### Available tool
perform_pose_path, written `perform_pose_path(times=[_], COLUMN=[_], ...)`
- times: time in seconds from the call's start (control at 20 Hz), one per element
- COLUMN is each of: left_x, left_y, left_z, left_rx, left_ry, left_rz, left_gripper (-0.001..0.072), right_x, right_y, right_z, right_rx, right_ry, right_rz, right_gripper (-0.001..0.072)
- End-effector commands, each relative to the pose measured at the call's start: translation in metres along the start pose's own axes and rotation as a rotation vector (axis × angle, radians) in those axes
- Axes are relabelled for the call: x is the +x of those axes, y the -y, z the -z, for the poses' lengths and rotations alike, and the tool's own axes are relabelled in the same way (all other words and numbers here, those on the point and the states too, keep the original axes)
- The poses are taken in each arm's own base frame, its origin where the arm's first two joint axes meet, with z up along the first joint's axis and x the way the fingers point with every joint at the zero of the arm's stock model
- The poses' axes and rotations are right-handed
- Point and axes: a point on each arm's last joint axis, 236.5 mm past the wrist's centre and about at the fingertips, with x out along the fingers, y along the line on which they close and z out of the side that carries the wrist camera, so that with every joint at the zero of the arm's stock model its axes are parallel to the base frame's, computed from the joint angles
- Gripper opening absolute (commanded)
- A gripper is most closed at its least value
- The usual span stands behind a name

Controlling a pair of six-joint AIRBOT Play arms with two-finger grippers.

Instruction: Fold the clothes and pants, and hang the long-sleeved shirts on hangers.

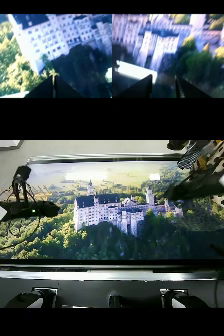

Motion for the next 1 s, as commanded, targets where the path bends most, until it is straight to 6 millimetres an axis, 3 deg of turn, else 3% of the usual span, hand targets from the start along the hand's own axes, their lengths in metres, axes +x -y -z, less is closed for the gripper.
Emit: perform_pose_path(times=[0.0,0.05,0.15,0.3,0.95], left_x=[0.005,0.006,0.004,0.004,0.004], left_y=[-0.029,-0.036,-0.047,-0.055,-0.054], left_z=[0.036,0.042,0.045,0.045,0.045], left_rx=[-0.021,-0.032,-0.008,-0.017,-0.017], left_ry=[-0.08,-0.086,-0.089,-0.09,-0.091], left_rz=[-0.072,-0.083,-0.1,-0.113,-0.112], left_gripper=[0.0022,0.0022,0.0023,0.0025,0.0025], right_x=[0.054,0.061,0.067,0.067,0.067], right_y=[-0.034,-0.037,-0.037,-0.036,-0.036], right_z=[0.066,0.076,0.088,0.09,0.091], right_rx=[-0.074,-0.078,-0.071,-0.072,-0.072], right_ry=[-0.161,-0.188,-0.22,-0.228,-0.231], right_rz=[-0.027,-0.031,-0.037,-0.035,-0.035], right_gripper=[0.012,0.002,0.0022,0.0022,0.0022])
